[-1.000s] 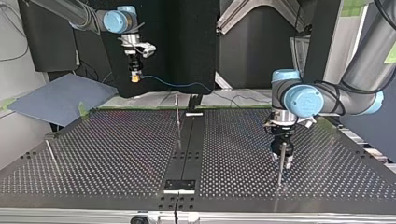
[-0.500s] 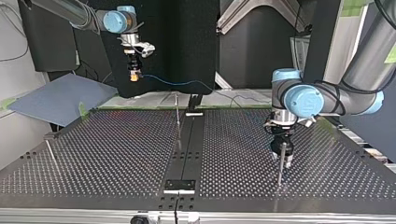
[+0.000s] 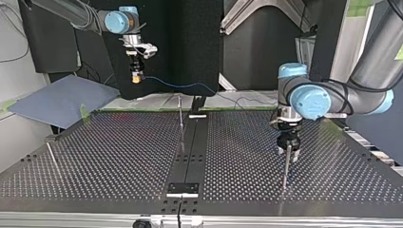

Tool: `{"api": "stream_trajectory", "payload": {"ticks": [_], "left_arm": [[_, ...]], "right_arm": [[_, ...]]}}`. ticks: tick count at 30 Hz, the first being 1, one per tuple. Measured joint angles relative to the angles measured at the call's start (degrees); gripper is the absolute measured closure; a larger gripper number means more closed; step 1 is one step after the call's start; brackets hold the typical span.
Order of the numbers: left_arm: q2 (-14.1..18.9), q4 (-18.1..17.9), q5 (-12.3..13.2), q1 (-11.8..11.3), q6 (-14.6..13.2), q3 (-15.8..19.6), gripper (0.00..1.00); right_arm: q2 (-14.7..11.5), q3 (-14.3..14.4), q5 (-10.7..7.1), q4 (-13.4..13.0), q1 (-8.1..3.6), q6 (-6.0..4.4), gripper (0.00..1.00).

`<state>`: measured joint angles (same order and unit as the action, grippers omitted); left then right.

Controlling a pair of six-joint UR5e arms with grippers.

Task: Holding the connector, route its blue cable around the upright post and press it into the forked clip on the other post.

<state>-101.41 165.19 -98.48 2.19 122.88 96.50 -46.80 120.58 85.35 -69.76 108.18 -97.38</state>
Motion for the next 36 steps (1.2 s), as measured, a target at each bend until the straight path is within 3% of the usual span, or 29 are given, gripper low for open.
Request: {"api": "stream_trajectory", "payload": {"ticks": [11, 18, 27, 36], "left_arm": [[5.7, 4.3, -2.5, -1.8, -4.1, 5.6, 0.00], [9.1, 7.6, -5.5, -3.1, -7.5, 8.1, 0.00], [13.7, 12.1, -9.2, -2.7, -12.1, 4.7, 0.00], [17.9, 16.4, -7.6, -1.9, -16.3, 0.5, 0.00]], "right_arm": [[0.0, 0.0, -0.17, 0.1, 0.01, -0.26, 1.00], [0.0, 0.0, -0.17, 0.3, 0.00, -0.28, 1.00], [0.0, 0.0, -0.17, 0.3, 0.02, -0.32, 1.00], [0.0, 0.0, -0.09, 0.6, -0.02, -0.29, 1.00]]}}
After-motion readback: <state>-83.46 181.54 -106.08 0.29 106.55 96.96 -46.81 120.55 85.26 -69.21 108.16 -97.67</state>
